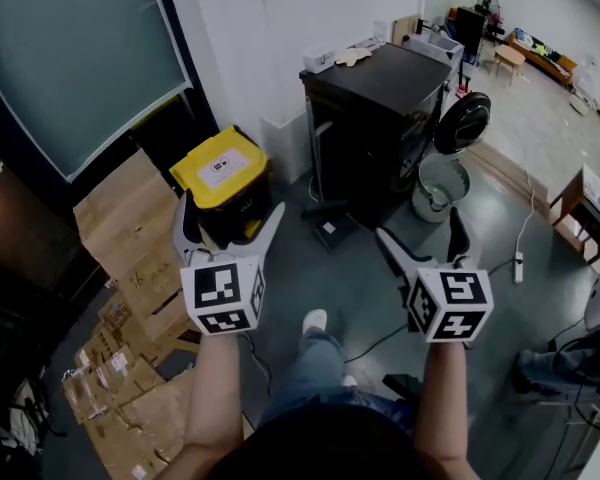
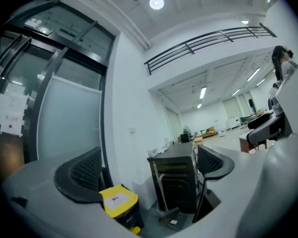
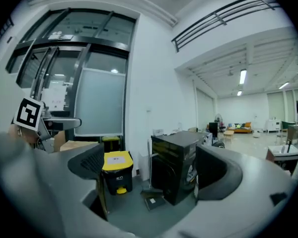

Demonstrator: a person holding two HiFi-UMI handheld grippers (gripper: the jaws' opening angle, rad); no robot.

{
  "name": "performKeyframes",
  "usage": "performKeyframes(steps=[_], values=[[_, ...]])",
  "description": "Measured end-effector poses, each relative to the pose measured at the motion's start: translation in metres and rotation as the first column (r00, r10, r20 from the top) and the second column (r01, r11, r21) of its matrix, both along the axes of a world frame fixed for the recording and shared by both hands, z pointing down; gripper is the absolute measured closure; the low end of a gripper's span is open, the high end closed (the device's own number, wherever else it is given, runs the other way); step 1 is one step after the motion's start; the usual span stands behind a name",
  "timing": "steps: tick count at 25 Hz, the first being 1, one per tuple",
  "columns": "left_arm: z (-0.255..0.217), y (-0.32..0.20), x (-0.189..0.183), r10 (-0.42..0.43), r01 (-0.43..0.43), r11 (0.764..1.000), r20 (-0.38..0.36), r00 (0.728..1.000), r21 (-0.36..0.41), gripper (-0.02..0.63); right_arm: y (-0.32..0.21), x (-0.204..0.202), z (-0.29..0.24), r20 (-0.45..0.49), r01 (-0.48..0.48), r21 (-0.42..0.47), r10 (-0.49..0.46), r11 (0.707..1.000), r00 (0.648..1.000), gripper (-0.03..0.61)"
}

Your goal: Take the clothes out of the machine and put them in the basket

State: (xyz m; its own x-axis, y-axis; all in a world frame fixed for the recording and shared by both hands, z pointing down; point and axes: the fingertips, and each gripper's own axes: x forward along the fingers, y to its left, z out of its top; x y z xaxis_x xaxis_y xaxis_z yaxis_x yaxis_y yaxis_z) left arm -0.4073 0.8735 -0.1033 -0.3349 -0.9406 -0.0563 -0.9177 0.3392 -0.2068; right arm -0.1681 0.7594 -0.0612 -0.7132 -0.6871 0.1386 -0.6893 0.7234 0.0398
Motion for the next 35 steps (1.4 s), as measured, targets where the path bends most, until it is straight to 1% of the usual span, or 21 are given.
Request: performKeyframes(steps=[2,5,8,10,13,16,19,20,23,25,28,31,33,35], values=[[0.001,-0.013,0.001,0.036,-0.036,0.999,-0.003,0.999,0.001,0.044,-0.007,0.008,0.005,-0.015,-0.042,-0.025,0.042,0.999,0.999,0.014],[0.005,-0.047,-0.001,0.097,-0.097,0.995,-0.002,0.995,-0.002,0.044,-0.026,0.013,0.005,-0.048,-0.099,-0.008,0.099,0.995,0.994,0.018],[0.010,-0.089,0.001,0.158,-0.158,0.987,-0.033,0.987,0.003,0.045,-0.047,0.019,0.005,-0.085,-0.143,-0.001,0.143,0.990,0.986,0.023],[0.012,-0.116,0.010,0.212,-0.212,0.977,-0.059,0.975,0.009,0.046,-0.059,0.031,0.003,-0.109,-0.187,-0.001,0.186,0.982,0.976,0.025],[0.010,-0.154,0.022,0.285,-0.285,0.958,-0.064,0.956,0.016,0.046,-0.081,0.043,-0.003,-0.137,-0.248,0.009,0.247,0.969,0.959,0.031],[0.006,-0.190,0.024,0.335,-0.333,0.942,-0.080,0.939,0.029,0.046,-0.107,0.047,-0.013,-0.159,-0.291,0.028,0.292,0.956,0.943,0.035],[0.007,-0.221,0.023,0.362,-0.359,0.932,-0.111,0.926,0.044,0.046,-0.128,0.047,-0.021,-0.177,-0.318,0.047,0.321,0.947,0.930,0.038],[0.008,-0.230,0.022,0.365,-0.363,0.931,-0.109,0.925,0.039,0.046,-0.134,0.045,-0.022,-0.183,-0.323,0.051,0.327,0.945,0.927,0.040],[0.014,-0.259,0.020,0.378,-0.379,0.926,-0.068,0.923,0.008,0.046,-0.153,0.038,-0.017,-0.200,-0.340,0.054,0.344,0.939,0.917,0.041],[0.016,-0.277,0.018,0.399,-0.399,0.917,-0.058,0.915,0.011,0.046,-0.167,0.034,-0.011,-0.208,-0.354,0.049,0.356,0.934,0.911,0.043],[0.022,-0.304,0.014,0.439,-0.440,0.898,-0.062,0.896,0.002,0.046,-0.187,0.025,-0.001,-0.206,-0.389,0.024,0.386,0.921,0.899,0.044],[0.028,-0.327,0.010,0.474,-0.477,0.878,-0.065,0.878,-0.043,0.046,-0.200,0.019,0.008,-0.208,-0.428,-0.013,0.416,0.904,0.885,0.044],[0.034,-0.339,0.010,0.497,-0.501,0.862,-0.066,0.865,-0.073,0.046,-0.205,0.020,0.008,-0.212,-0.453,-0.010,0.441,0.891,0.872,0.044],[0.038,-0.351,0.008,0.516,-0.520,0.850,-0.066,0.854,-0.085,0.046,-0.212,0.026,0.007,-0.213,-0.484,0.002,0.473,0.875,0.855,0.044]])
